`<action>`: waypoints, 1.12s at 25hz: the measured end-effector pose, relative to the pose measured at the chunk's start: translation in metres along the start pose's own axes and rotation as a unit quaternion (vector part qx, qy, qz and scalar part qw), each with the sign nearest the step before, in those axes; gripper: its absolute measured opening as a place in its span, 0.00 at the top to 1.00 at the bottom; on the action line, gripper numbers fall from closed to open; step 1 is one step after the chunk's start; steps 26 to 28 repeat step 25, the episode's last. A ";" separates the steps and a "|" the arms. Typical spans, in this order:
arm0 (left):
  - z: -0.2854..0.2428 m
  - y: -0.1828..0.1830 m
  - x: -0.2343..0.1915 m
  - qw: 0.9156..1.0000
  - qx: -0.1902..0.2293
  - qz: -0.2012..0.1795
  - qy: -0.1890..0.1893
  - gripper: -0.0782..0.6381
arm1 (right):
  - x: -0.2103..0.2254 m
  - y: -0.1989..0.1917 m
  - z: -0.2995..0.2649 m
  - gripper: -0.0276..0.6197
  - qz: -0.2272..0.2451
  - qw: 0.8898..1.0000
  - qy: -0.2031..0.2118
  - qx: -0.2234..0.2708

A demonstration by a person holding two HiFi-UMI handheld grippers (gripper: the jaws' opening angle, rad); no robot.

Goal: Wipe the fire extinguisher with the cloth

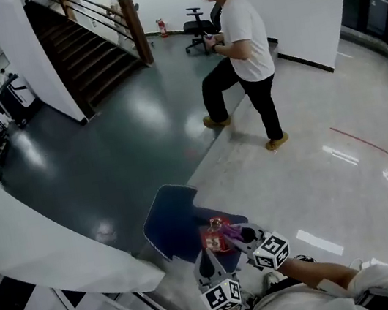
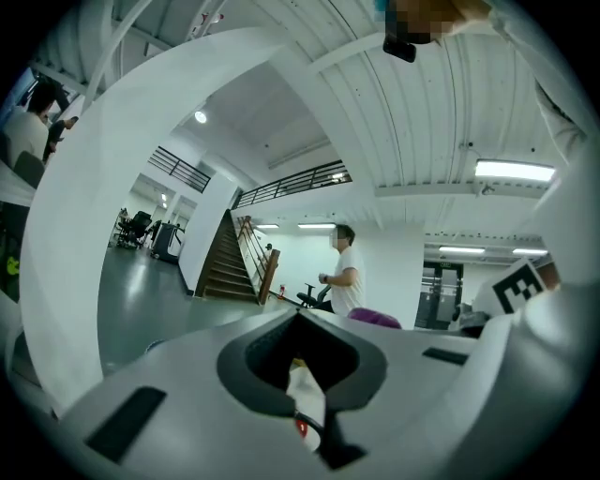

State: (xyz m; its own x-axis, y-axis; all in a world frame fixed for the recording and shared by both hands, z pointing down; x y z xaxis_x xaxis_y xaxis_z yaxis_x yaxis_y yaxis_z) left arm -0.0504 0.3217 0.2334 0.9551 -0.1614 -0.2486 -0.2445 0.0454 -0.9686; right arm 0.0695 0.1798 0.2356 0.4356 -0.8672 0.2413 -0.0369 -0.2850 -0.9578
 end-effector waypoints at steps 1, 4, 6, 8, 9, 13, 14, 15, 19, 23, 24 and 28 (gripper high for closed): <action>0.000 0.001 0.002 1.000 0.001 -0.001 -0.002 0.88 | 0.001 0.000 0.005 0.83 0.003 1.000 0.000 0.003; -0.004 0.004 0.007 1.000 0.006 -0.004 -0.008 0.88 | 0.002 0.003 0.011 0.83 0.008 1.000 0.007 0.009; -0.006 0.005 0.010 1.000 0.008 -0.004 -0.010 0.88 | 0.001 0.004 0.014 0.83 0.009 1.000 0.013 0.009; -0.009 0.006 0.013 1.000 0.008 -0.004 -0.012 0.88 | 0.001 0.005 0.017 0.83 0.010 1.000 0.019 0.010; -0.011 0.006 0.014 1.000 0.008 -0.005 -0.012 0.88 | 0.002 0.006 0.017 0.84 0.012 1.000 0.022 0.011; -0.012 0.008 0.018 1.000 0.012 -0.007 -0.011 0.88 | 0.003 0.009 0.020 0.84 0.013 0.999 0.031 0.017; -0.011 0.008 0.020 1.000 0.012 -0.006 -0.010 0.88 | 0.003 0.010 0.021 0.84 0.012 0.999 0.031 0.017; -0.010 0.008 0.022 1.000 0.012 -0.006 -0.009 0.88 | 0.005 0.011 0.023 0.84 0.013 0.999 0.032 0.017; -0.009 0.009 0.027 1.000 0.011 -0.010 -0.009 0.88 | 0.009 0.013 0.028 0.84 0.013 0.999 0.035 0.019; -0.015 0.008 0.027 1.000 0.021 -0.015 -0.017 0.88 | 0.015 0.012 0.024 0.84 0.016 0.999 0.037 0.026; -0.017 0.007 0.026 0.999 0.023 -0.018 -0.019 0.88 | 0.017 0.010 0.022 0.84 0.017 0.999 0.038 0.028; -0.019 0.005 0.024 0.999 0.025 -0.023 -0.022 0.88 | 0.018 0.009 0.020 0.84 0.017 0.999 0.038 0.030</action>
Point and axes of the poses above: the fingertips, and each gripper's own axes: z backward along the fingers, x to its right, y out of its top, the point moved 10 cm from there along z, backward along the fingers, and after that the axes turned 11 degrees about -y, right-handed, at the moved point
